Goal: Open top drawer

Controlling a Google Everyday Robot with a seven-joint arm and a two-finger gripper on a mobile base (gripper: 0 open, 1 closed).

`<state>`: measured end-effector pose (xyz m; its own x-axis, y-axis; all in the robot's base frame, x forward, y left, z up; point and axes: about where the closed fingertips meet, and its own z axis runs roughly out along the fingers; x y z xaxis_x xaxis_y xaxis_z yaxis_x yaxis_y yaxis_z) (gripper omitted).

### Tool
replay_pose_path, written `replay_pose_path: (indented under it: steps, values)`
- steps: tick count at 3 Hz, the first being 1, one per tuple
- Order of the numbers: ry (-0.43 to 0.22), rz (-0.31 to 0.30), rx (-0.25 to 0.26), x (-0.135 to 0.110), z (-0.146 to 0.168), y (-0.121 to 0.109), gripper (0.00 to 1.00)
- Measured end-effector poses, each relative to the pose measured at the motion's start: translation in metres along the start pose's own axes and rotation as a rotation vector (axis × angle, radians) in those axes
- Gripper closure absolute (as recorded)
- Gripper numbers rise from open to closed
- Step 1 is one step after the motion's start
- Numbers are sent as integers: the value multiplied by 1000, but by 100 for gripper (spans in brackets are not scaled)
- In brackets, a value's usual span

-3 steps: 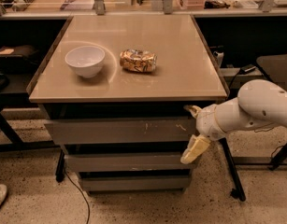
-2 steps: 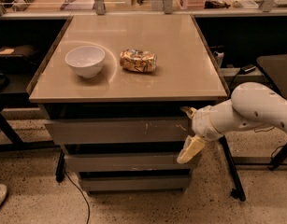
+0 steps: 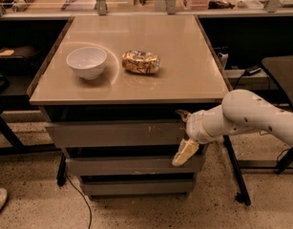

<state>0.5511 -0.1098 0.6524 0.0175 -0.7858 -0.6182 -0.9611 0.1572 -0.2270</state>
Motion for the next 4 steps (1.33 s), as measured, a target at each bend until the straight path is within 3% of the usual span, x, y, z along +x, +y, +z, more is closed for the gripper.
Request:
replay_pose_path:
  steps: [1,2,4]
  values:
    - [0,0,0,0,0,0,0]
    - [0,0,0,0,0,0,18]
    - [-3,1,-12,2,-9,11,66]
